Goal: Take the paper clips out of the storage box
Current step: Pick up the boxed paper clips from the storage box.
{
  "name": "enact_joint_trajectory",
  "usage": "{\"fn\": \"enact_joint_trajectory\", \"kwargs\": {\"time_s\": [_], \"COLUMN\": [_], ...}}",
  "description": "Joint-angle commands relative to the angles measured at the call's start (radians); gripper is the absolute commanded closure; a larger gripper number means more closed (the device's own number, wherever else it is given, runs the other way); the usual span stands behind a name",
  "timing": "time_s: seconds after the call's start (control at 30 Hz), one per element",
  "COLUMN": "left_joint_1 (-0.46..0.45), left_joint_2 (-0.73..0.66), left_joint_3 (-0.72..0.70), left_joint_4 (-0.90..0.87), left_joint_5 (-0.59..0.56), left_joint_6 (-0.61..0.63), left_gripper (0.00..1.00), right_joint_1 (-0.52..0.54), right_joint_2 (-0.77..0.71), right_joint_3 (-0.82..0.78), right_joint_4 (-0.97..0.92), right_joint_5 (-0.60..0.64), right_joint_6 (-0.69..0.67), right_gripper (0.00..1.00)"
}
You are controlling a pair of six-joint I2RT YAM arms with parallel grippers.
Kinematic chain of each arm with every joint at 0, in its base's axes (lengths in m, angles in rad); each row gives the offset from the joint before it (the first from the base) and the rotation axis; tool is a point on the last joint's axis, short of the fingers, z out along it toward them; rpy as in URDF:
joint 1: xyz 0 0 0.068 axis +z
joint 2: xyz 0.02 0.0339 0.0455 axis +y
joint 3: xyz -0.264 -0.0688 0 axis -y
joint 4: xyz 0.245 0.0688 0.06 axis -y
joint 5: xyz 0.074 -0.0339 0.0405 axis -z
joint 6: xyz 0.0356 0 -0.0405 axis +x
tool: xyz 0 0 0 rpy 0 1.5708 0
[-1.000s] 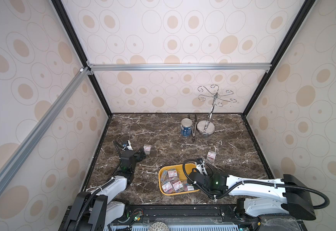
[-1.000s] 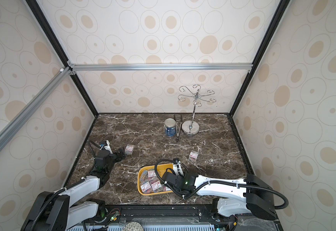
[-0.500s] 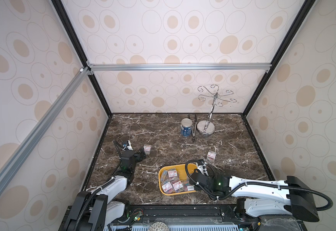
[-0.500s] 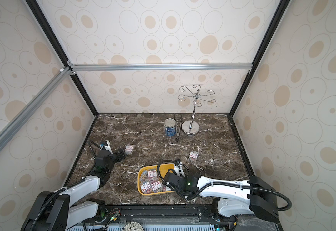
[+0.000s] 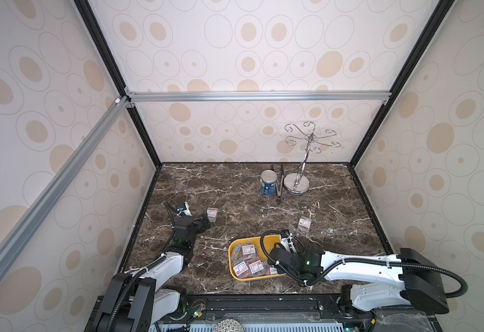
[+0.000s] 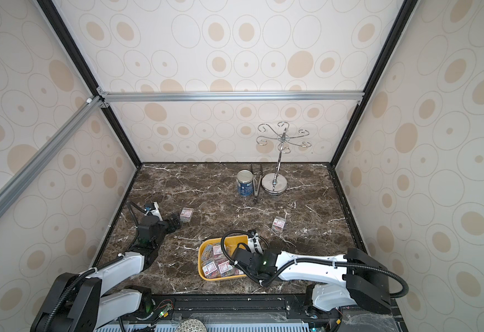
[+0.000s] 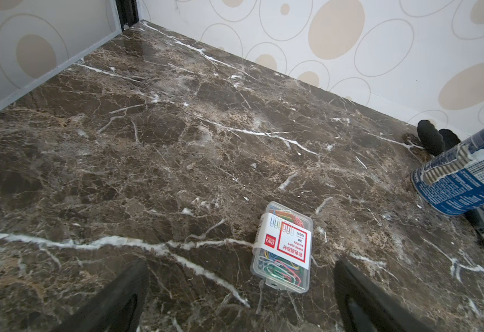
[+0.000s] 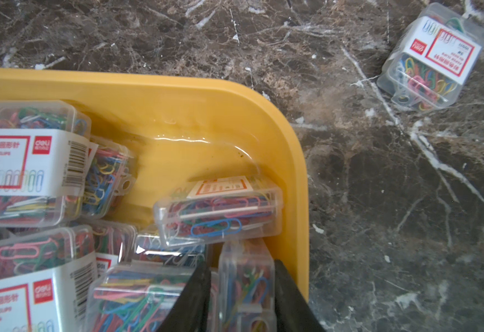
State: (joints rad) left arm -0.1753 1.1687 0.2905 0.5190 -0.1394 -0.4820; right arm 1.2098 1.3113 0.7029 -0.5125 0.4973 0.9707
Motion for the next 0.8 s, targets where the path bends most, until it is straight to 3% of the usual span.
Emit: {"fn": "enact_joint_trajectory", "kwargs": {"time_s": [0.0, 0.17, 0.57, 0.77], "left_joint_1": [-0.002, -0.003, -0.003, -0.003], "left_joint_2": [0.005, 0.002, 0.003, -0.002], "left_joint_3": [0.025, 0.024, 0.025, 0.021], "left_joint_4": [0.011, 0.011, 0.008, 0.009], "left_joint_5": [-0.005, -0.006, -0.005, -0.008], "left_joint_6": [0.000, 0.000, 0.000, -0.001], "left_gripper": [0.00, 0.00, 0.00, 0.00], "right_joint_1": [0.004, 0.005, 0.005, 0.004], "right_joint_2": [0.026, -0.010, -0.193, -0.326], "right_joint_3": [0.009, -0.012, -0.030, -0.069], "right_joint_4": [-0.058, -0.051, -0.034, 0.095], "right_joint_5": [0.009, 0.036, 0.126, 0.193], "right_joint_6": [0.035, 0.058, 0.032, -0.043], "right_gripper": [0.66, 0.74, 0.77, 0.78]}}
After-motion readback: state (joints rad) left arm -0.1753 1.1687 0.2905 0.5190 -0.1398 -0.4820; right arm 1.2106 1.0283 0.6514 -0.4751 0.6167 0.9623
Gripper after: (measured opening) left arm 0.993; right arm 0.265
